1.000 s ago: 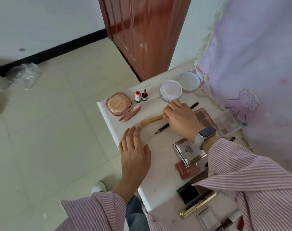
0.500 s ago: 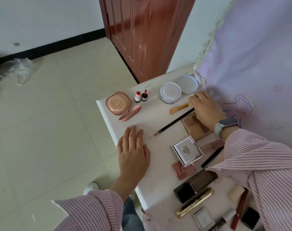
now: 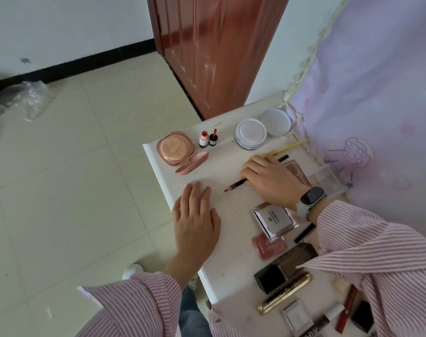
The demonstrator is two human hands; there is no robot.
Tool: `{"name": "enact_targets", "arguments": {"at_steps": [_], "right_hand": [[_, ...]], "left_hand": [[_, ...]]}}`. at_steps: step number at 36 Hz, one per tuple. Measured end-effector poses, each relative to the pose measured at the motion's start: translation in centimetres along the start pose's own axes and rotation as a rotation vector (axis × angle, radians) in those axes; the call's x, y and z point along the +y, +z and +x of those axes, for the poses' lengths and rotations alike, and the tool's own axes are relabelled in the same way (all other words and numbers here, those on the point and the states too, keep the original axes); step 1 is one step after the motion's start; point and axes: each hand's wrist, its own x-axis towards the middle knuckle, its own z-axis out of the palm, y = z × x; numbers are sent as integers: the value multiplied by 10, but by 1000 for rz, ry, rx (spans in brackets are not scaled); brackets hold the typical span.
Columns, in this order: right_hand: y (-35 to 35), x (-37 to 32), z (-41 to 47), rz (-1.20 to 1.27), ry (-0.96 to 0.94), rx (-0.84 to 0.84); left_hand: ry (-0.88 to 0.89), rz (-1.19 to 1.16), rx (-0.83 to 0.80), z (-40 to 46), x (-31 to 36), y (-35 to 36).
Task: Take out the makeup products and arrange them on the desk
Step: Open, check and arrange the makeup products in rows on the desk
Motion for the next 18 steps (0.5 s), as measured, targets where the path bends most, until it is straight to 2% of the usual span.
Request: {"name": "enact_targets", "arguments": {"at_steps": [6,11,14,18], "right_hand": [[-28,-18,3,110,-14,169],[-35,-38,-4,221,-45,63],[-34,-49,-8,308,-27,-24],[-36,-45,-12,232,-16,-91]], "left_hand": [[-7,-325,36,0,-5,-14],[-10,-573,-47,1,-2,-31],[99,-513,-21,4,-4,-32],[213,-374,17,8,-10,-34]]}}
